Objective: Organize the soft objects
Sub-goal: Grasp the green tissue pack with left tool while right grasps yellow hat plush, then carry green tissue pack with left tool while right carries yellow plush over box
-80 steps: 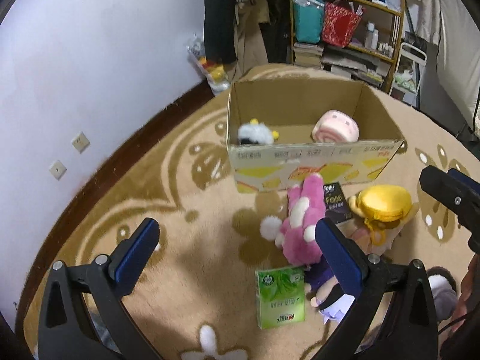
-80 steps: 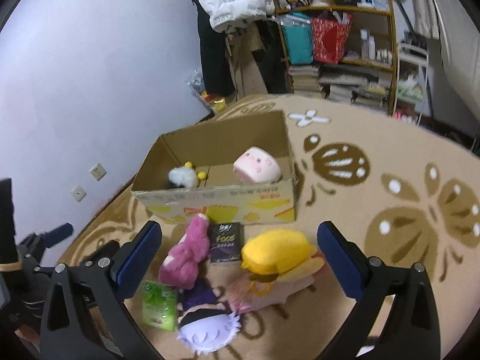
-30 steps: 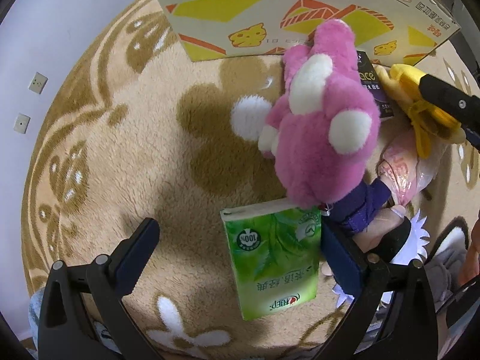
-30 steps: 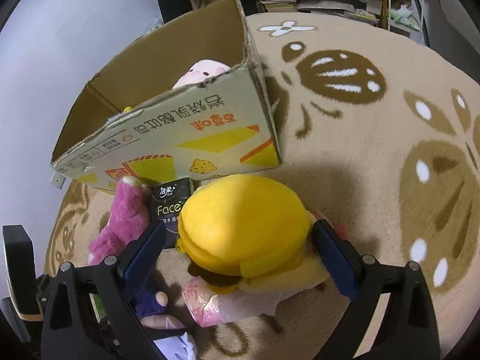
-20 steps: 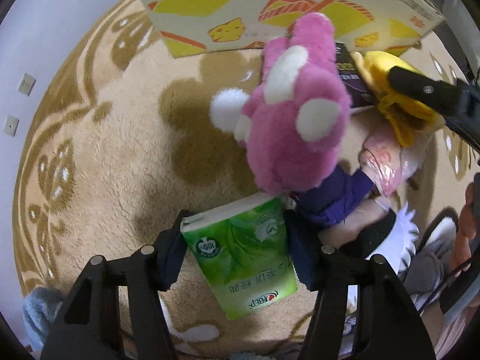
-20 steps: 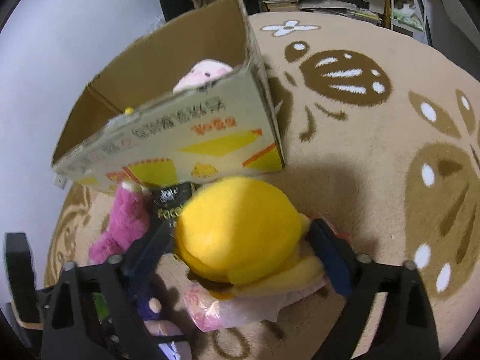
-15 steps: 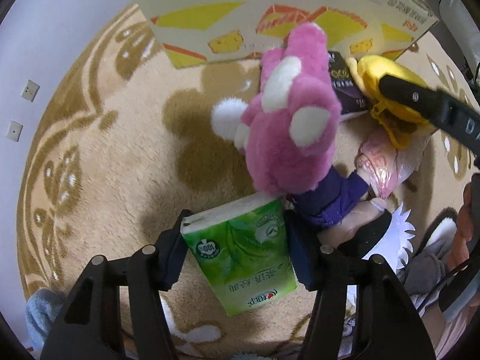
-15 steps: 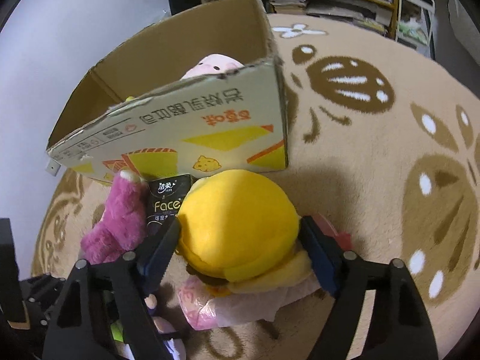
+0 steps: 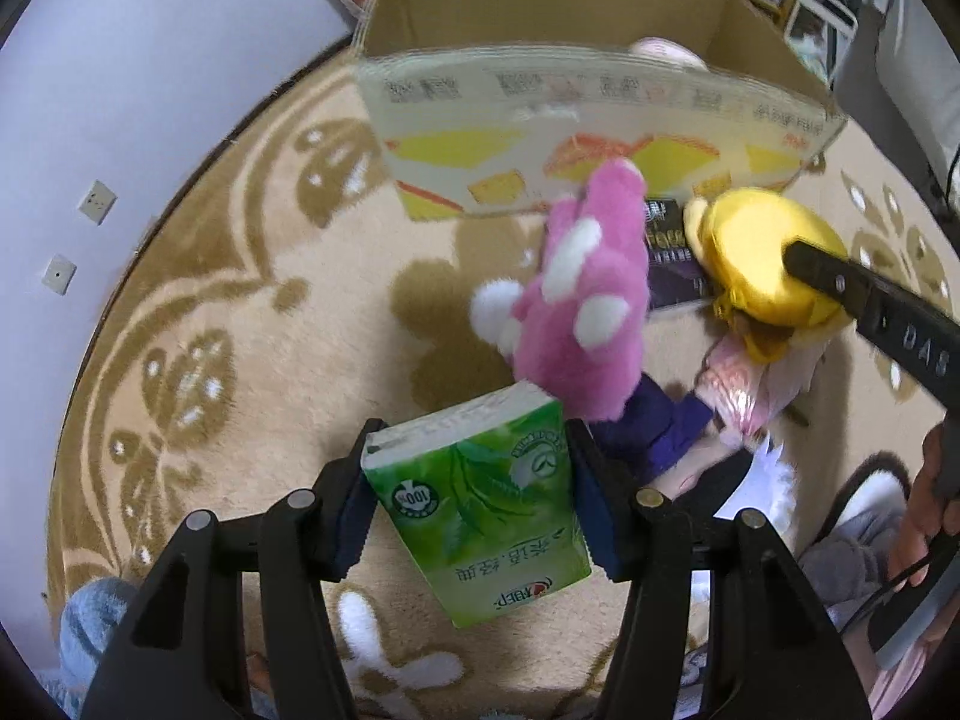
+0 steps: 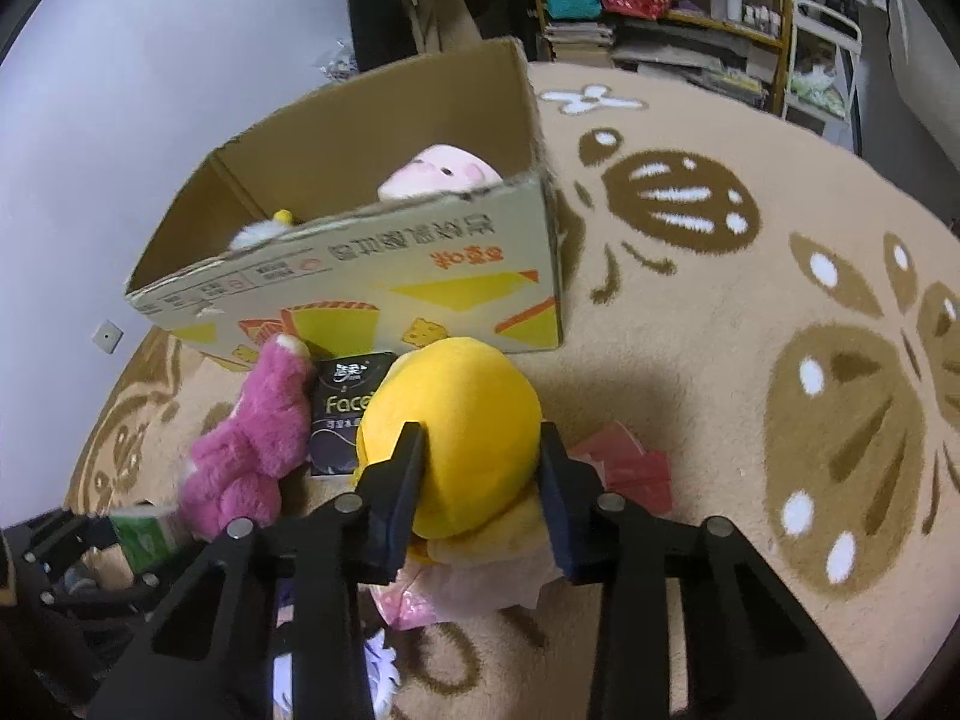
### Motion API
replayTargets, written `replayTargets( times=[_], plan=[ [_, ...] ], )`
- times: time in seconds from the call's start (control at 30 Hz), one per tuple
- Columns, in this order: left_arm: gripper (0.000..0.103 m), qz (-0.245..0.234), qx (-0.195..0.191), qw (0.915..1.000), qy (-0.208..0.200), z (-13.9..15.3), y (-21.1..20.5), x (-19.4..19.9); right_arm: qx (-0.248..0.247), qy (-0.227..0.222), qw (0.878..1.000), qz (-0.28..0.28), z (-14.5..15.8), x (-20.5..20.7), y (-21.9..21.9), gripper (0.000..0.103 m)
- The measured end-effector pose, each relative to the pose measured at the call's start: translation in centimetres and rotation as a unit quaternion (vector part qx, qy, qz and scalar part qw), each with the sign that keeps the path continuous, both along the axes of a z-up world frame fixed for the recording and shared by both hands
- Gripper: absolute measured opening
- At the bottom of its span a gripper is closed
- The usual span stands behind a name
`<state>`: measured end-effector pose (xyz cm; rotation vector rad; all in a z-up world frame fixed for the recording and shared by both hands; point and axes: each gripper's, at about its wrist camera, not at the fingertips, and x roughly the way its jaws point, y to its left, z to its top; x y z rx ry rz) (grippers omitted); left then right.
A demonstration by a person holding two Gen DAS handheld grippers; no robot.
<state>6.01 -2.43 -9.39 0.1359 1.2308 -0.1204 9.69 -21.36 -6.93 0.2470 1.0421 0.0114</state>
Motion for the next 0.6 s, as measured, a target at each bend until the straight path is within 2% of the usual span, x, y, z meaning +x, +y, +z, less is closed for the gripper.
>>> replayTargets(
  times=[0.17, 0.33, 0.5, 0.6],
  plan=[
    [0.057, 0.016, -0.011, 0.9983, -0.054, 2.7, 0.4, -0.4, -0.001, -0.033, 0.999, 0.004, 2.1, -1.2, 0.5, 0.038],
    [0.057, 0.014, -0.002, 0.9938, -0.11, 5.0, 0.7, -0.7, -0.02, -0.066, 0.998, -0.007, 4.5, -2.6, 0.4, 0.038],
    [0.057, 0.007, 0.009, 0.9849, -0.173, 8.8, 0.2, -1.2, -0.019, -0.099, 0.995, -0.009, 6.9, -3.8, 0.2, 0.038],
    [0.057, 0.011, 0.002, 0.9804, -0.197, 10.5, 0.4, -0.9, -0.019, -0.122, 0.992, -0.008, 8.4, -4.3, 0.2, 0.038]
  ],
)
